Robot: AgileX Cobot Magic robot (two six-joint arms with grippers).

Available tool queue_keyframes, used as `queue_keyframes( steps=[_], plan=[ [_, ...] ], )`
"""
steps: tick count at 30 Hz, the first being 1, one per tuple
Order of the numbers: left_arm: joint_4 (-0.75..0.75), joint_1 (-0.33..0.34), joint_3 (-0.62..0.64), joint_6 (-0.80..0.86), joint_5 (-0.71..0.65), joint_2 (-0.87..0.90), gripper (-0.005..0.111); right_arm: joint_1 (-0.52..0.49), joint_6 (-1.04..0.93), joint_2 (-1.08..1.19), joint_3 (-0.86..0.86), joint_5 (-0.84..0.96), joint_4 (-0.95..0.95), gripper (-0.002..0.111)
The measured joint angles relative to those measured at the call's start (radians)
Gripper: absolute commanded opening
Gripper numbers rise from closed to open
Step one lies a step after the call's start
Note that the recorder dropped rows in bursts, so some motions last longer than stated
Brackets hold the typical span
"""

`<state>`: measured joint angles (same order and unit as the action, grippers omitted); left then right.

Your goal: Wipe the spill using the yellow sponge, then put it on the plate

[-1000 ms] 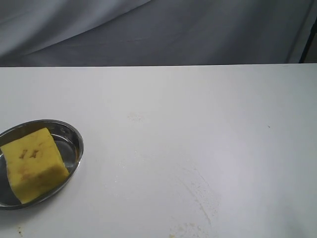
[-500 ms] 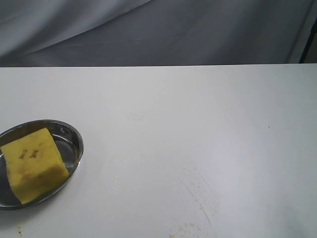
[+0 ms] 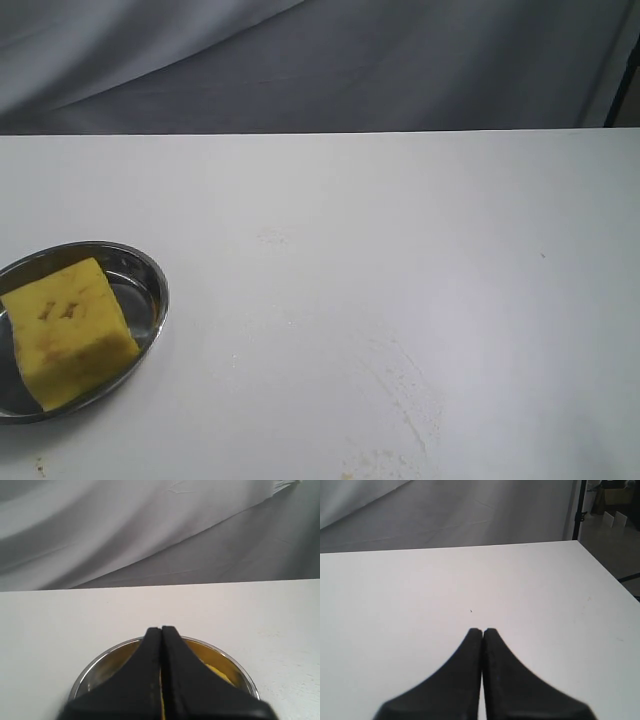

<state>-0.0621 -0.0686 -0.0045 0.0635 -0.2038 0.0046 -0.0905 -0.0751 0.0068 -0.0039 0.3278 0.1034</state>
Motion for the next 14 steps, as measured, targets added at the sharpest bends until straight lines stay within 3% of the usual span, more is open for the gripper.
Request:
queue_keyframes(
  steps=[14],
  plan=[
    [-0.026,0.0,0.0,-0.029,-0.033,0.0,0.0,0.0,0.0,0.0,0.0,0.0,0.0,0.0]
  ],
)
